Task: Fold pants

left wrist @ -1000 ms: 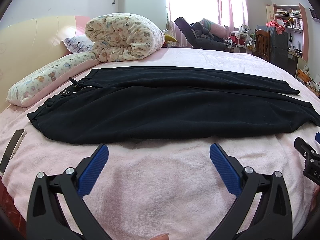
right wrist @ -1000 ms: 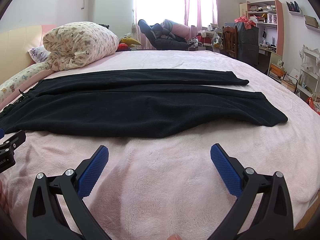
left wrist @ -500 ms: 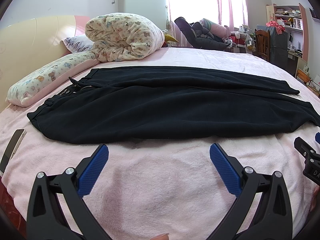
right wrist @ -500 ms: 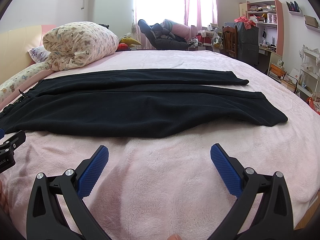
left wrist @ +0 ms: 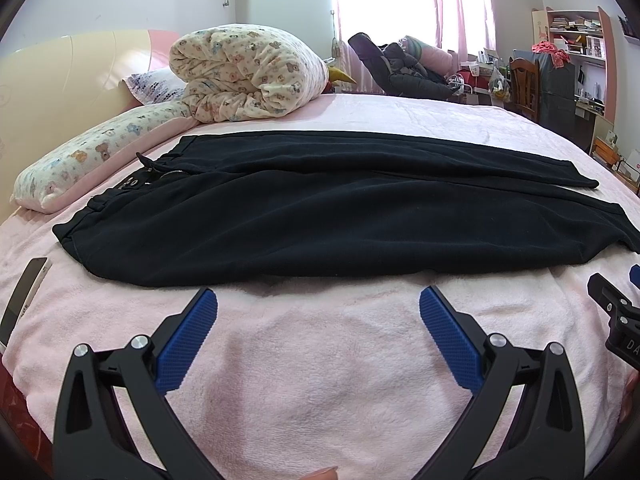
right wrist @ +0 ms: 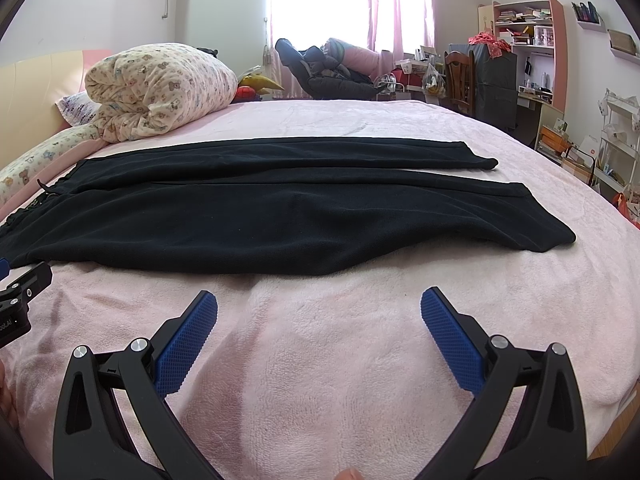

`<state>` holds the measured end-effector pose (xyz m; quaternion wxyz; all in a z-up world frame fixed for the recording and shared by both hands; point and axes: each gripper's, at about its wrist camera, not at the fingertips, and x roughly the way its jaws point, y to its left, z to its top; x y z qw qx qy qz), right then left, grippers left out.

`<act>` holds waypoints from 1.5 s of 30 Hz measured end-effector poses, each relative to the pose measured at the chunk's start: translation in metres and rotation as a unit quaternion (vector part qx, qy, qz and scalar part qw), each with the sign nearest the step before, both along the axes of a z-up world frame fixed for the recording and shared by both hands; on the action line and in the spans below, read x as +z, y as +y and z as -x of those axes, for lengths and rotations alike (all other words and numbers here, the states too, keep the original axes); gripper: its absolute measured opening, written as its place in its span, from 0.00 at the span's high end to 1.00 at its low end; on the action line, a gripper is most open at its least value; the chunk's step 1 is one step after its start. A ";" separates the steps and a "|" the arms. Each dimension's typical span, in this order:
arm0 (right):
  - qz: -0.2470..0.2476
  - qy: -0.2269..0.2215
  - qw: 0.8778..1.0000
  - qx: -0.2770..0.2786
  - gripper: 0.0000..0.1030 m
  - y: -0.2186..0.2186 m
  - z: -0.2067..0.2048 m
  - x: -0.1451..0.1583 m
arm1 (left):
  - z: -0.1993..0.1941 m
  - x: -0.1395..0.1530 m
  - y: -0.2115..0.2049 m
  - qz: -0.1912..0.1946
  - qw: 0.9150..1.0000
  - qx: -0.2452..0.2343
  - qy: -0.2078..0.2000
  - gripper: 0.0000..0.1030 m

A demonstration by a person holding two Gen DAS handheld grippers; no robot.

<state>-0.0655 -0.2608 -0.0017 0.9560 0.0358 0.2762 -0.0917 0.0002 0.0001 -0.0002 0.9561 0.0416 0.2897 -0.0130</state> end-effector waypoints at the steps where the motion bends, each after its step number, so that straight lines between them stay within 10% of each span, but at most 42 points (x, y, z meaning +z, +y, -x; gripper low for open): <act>1: 0.000 0.000 1.000 0.000 0.01 0.000 0.000 0.000 | 0.000 0.000 0.000 0.000 1.000 0.000 0.000 0.02; 29: -0.011 0.005 0.999 0.034 0.01 -0.012 0.007 0.019 | -0.012 0.003 0.002 0.001 1.000 -0.002 0.003 0.02; 38: -0.118 -0.021 0.987 0.107 0.01 -0.074 -0.024 0.076 | -0.038 0.047 -0.009 0.027 0.999 -0.013 -0.023 0.02; 45: -0.127 0.030 0.990 -0.058 0.01 -0.164 -0.122 0.115 | -0.070 0.051 -0.019 0.040 0.998 -0.010 -0.048 0.02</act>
